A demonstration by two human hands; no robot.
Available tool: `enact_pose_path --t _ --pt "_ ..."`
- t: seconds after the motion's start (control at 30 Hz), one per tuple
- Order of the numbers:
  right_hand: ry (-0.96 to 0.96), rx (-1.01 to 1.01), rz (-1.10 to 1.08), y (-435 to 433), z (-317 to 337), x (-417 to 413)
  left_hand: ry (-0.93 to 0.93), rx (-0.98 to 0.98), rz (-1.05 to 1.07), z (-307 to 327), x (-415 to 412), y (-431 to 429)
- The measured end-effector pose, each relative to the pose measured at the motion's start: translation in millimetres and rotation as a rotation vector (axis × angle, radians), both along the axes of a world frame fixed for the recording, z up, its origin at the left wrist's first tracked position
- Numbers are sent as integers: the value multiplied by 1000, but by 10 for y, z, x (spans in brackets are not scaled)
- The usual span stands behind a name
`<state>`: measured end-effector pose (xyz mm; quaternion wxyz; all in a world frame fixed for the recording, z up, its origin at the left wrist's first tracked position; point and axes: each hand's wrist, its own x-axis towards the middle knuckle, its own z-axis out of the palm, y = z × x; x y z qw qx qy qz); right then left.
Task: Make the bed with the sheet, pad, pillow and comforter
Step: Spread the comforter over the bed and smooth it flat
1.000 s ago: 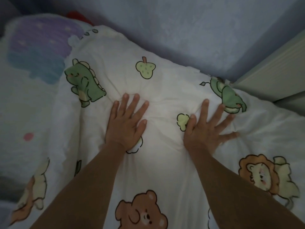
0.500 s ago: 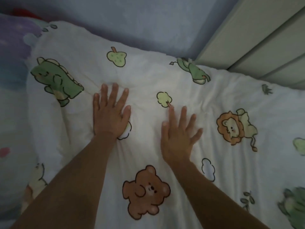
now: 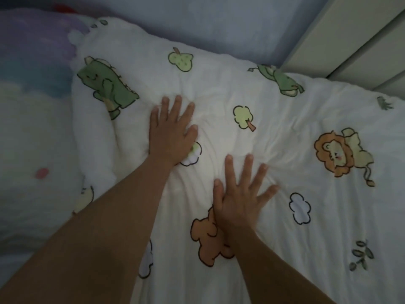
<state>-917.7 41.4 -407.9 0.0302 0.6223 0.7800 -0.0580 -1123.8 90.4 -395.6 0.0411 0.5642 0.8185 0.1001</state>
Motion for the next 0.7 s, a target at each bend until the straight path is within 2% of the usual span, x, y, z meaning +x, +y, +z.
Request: enact_pose_path --t 0.07,0.17,0.23,0.33,0.43,0.53,0.6,0.63,0.7 --pt "-18 -4 -13 52 -3 39 -105 48 -44 106 40 -94" --pt "5 5 2 21 5 21 -125 172 -44 226 17 -513" --pt "33 29 15 32 6 11 -137 186 -17 254 38 -791" --pt "54 55 29 38 -5 14 -115 218 -51 274 166 -1191" --pt "74 60 52 24 -14 68 -9 288 -24 331 273 -1562" --pt "117 -19 79 73 1 112 54 323 123 511 196 -1929" --pt "133 -139 93 98 88 154 25 275 319 630 68 -2125" --pt "149 -199 96 81 153 201 -73 240 446 683 30 -2203" --pt "172 -237 96 -99 322 273 -410 193 702 813 -28 -2347"
